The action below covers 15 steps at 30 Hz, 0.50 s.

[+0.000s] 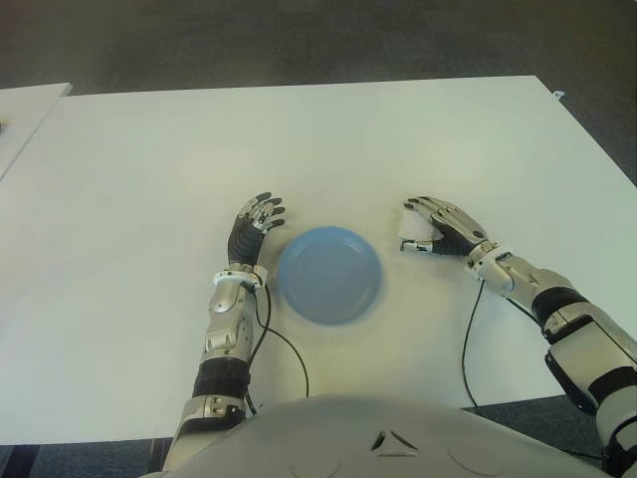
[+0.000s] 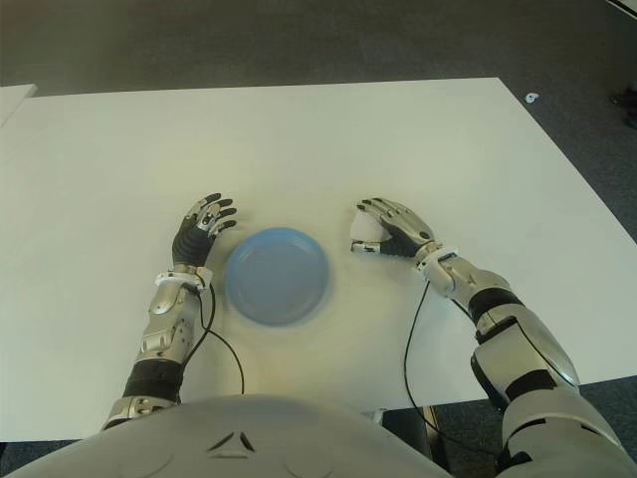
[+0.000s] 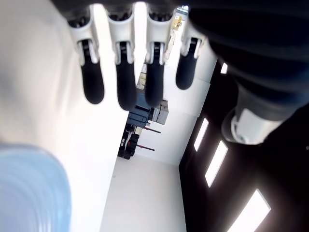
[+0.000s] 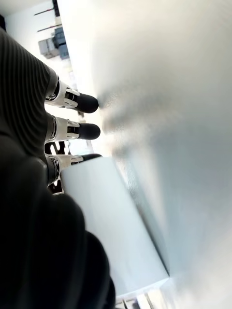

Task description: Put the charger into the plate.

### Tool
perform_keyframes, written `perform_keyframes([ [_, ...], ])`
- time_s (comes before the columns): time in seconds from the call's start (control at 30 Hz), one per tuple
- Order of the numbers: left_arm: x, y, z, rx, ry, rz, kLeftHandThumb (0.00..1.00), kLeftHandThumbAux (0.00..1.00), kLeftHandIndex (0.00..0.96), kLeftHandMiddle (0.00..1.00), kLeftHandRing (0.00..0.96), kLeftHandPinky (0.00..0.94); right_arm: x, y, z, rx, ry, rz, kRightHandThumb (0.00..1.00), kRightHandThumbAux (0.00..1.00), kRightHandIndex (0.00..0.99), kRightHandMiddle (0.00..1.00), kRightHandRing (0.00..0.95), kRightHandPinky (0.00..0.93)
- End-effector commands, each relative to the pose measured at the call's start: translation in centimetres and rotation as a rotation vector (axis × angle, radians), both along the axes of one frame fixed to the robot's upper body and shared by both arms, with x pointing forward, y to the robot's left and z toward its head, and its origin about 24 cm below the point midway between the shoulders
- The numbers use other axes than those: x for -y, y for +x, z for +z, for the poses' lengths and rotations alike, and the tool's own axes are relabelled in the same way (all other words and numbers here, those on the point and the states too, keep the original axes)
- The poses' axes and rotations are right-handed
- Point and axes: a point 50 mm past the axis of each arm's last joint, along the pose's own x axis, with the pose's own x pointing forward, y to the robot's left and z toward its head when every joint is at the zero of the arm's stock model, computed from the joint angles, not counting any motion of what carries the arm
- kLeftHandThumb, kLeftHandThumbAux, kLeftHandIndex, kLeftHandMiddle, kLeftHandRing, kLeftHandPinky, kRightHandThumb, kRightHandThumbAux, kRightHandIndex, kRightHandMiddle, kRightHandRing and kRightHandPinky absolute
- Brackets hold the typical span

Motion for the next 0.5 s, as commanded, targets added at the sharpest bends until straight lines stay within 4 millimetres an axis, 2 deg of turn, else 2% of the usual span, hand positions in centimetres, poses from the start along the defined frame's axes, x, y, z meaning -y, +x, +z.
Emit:
perform_keyframes([
  [0.03, 0.54, -0.40, -0.47, -0.025, -0.039, 0.004, 0.000, 0.534, 0.267, 0.314, 0.332, 0.362, 0.70, -3.22, -3.81, -0.201, -0.178, 0.048, 0.185, 0.223, 0.000, 0.000, 0.000, 0.039],
  [0.5, 0.41, -0.46, -0.43, -0.028, -0.024, 0.003, 0.000, 0.512, 0.265, 0.311, 0.328, 0.356, 1.06, -3.47, -3.92, -0.229, -0.200, 0.059, 0.195, 0.233, 0.000, 0.000, 0.000, 0.052],
])
